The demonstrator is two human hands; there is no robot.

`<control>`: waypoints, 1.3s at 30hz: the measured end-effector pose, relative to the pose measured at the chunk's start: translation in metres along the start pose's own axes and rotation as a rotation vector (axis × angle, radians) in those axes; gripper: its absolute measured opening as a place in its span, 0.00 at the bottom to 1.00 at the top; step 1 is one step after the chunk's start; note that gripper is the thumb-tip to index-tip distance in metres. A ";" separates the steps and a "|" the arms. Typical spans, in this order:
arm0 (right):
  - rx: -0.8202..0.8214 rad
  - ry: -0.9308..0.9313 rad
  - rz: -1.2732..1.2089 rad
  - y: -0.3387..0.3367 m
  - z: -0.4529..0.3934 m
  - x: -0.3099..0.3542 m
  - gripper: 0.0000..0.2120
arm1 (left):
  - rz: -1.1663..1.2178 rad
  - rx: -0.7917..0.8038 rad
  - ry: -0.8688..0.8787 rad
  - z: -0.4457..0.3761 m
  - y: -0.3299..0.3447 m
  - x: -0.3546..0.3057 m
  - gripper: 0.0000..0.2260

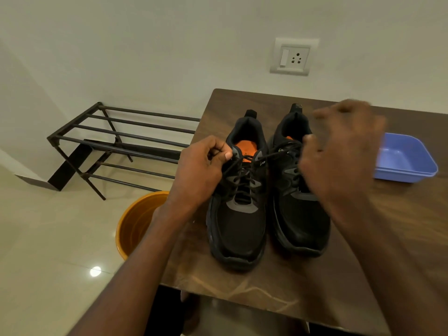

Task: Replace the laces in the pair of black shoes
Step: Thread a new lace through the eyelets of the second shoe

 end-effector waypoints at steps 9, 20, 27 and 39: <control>0.136 0.049 -0.023 0.029 -0.001 -0.004 0.04 | -0.012 0.007 0.014 -0.001 0.000 0.002 0.04; 0.247 -0.171 -0.105 0.040 0.017 0.039 0.06 | 0.005 -0.003 0.018 0.001 0.003 -0.001 0.06; 0.049 -0.006 -0.106 0.016 -0.002 -0.009 0.11 | 0.005 0.005 0.022 0.001 0.003 0.000 0.05; 0.233 -0.097 0.001 0.029 0.002 0.014 0.09 | -0.042 -0.004 0.071 0.003 0.003 -0.004 0.04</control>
Point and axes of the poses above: each hand's wrist, its own z-axis away from the middle knuckle, its own y-axis out of the palm, x = y × z, the point moved 7 cm from there along -z, towards the middle knuckle, and after that the axes turned 10 degrees about z, right-handed, at the moved point
